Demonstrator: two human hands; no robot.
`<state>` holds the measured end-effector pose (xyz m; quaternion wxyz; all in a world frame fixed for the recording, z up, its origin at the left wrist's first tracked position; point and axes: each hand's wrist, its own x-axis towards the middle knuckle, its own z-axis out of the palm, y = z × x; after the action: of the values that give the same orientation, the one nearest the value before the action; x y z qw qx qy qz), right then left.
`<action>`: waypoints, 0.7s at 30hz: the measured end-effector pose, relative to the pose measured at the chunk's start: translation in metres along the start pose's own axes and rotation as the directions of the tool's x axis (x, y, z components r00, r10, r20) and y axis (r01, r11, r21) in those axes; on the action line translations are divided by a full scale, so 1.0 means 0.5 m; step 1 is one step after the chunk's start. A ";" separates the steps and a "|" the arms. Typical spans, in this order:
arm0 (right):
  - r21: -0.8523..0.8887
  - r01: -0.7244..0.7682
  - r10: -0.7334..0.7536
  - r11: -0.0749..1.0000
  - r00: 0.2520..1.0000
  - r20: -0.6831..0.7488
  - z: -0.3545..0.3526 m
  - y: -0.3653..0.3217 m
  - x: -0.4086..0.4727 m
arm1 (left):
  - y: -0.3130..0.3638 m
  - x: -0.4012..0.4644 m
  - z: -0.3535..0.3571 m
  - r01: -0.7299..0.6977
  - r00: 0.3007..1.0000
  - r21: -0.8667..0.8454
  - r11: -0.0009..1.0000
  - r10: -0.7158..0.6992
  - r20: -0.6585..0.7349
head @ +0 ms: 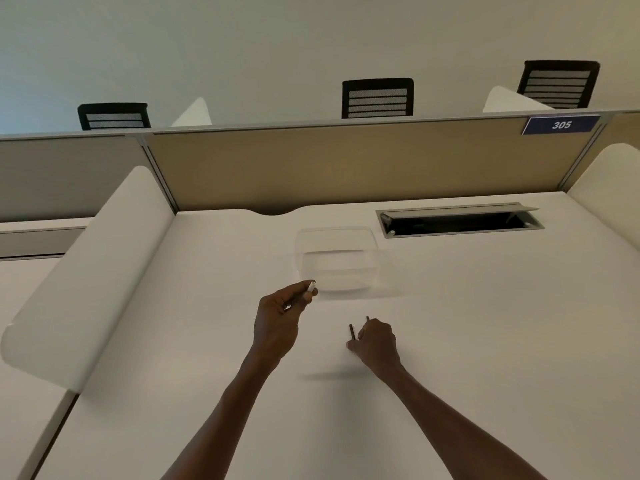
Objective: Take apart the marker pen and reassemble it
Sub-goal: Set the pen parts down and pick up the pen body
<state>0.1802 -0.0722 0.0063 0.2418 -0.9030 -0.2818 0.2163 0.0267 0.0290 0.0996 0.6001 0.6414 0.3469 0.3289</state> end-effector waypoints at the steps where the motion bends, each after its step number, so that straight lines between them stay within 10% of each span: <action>1: 0.000 -0.004 0.004 1.000 1.000 -0.003 -0.003 0.000 -0.001 | 0.002 0.000 0.002 -0.004 1.000 -0.002 1.000 0.004 0.000; 10: 0.357 0.130 -0.127 0.925 0.991 -0.033 -0.074 -0.076 -0.013 | 0.019 0.005 0.013 -0.059 0.998 0.003 0.998 0.059 0.000; 16: 0.667 -0.181 -0.197 0.722 0.871 0.449 -0.098 -0.125 -0.026 | 0.042 0.013 0.023 -0.125 0.992 -0.026 0.992 0.124 -0.023; 21: 0.800 -0.516 -0.181 0.305 0.793 0.581 -0.082 -0.135 -0.041 | 0.050 0.017 0.025 -0.154 0.987 -0.102 0.983 0.149 -0.051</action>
<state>0.1590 -0.0485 0.0816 0.5947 -0.5033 -0.0580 0.6243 0.0430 0.0286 0.1239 0.5988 0.6260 0.2920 0.4053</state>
